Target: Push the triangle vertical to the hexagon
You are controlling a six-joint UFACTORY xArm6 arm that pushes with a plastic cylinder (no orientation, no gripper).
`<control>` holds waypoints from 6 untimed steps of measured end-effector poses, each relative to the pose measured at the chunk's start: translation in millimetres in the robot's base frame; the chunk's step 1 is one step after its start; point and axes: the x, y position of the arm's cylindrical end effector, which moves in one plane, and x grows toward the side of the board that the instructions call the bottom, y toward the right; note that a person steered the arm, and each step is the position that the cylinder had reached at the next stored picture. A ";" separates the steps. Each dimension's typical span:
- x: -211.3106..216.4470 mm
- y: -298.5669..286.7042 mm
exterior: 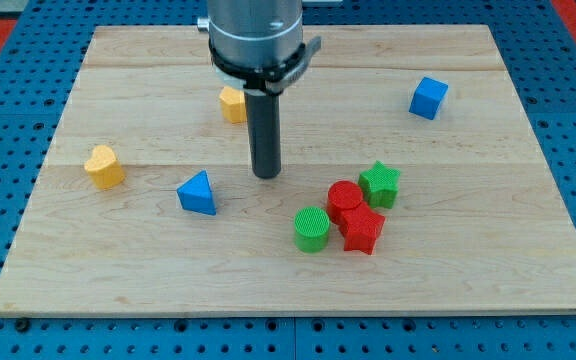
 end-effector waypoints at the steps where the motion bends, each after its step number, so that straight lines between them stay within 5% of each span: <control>1: 51.2 -46.1; 2: 38.0 -116.8; 3: 13.9 -100.9; 5: 36.7 -46.7; 6: -3.5 -36.4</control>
